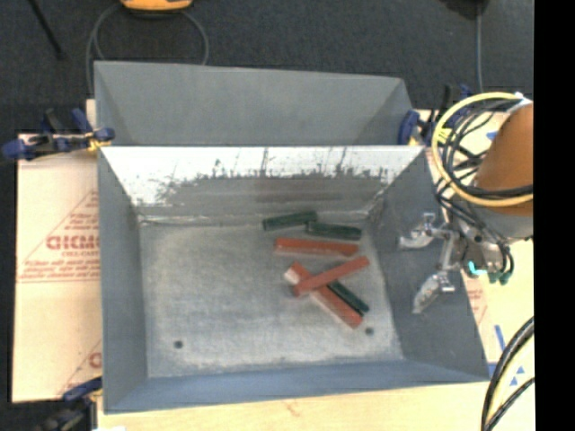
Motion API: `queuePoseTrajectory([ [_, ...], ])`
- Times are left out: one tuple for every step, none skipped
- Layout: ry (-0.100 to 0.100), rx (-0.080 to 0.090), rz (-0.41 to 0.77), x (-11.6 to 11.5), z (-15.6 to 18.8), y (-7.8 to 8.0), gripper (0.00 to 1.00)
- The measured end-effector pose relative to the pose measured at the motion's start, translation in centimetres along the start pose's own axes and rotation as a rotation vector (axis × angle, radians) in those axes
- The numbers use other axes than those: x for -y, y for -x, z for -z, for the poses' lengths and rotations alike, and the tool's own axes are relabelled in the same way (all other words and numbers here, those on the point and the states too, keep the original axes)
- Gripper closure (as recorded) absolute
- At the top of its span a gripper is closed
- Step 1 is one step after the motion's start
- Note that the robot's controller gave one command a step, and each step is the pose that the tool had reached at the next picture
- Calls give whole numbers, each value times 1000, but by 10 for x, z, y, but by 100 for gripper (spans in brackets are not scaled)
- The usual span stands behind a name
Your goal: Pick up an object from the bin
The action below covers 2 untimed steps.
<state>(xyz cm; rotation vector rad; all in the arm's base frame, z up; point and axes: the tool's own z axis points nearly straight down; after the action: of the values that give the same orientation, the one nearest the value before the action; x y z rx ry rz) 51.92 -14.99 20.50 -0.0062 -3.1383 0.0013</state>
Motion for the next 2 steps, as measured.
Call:
queuePoseTrajectory([
  [-2, 7, 4, -1, 4, 2, 0],
  [-3, 12, 15, -38, -67, 5, 0],
])
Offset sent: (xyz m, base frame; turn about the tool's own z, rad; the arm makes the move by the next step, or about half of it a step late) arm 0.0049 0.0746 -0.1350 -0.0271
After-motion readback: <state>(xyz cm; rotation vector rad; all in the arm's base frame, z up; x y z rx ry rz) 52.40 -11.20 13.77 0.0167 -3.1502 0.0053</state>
